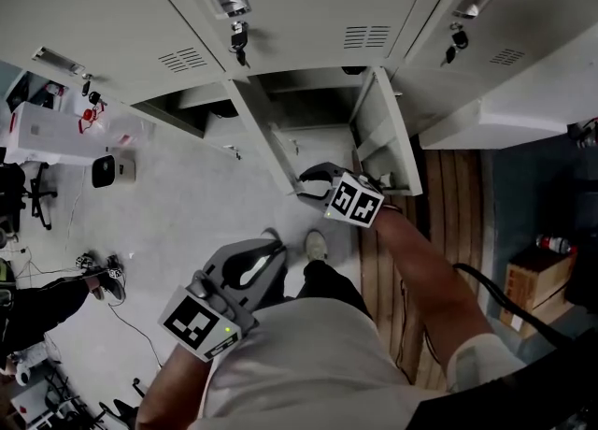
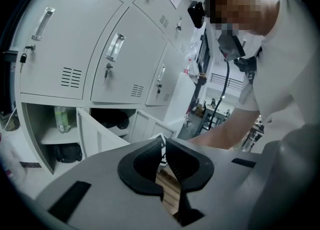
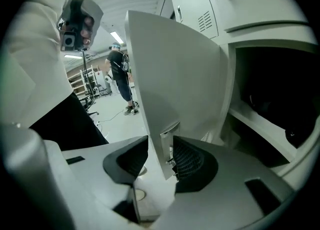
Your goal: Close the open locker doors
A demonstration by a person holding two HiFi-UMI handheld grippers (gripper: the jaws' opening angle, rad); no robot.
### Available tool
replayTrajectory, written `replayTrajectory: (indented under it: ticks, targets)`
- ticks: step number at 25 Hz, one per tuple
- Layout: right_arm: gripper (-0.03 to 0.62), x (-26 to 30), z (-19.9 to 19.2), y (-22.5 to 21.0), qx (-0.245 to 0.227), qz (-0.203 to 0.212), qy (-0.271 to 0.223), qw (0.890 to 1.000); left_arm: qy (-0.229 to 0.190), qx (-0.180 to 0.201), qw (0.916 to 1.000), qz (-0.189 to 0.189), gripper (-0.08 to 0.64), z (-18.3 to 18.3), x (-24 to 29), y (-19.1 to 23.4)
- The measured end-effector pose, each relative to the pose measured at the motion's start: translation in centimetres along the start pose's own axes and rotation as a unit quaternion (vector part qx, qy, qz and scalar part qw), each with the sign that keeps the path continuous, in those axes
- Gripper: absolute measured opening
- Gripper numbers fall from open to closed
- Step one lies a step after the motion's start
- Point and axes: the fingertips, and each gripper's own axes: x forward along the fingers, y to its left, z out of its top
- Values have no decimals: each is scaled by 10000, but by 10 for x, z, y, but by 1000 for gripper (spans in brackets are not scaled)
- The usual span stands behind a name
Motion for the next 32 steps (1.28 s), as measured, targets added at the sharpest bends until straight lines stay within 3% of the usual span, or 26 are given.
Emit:
replayTrajectory:
  ticks: [16,32]
  targets:
    - [123,42,1,15,-237,637,229,9974,66,-196,9996,181,31,-10,-4,25]
    - [114,121,61,37,43,100,137,9998,-121,-193,9997,-50,31,-16,-89,97]
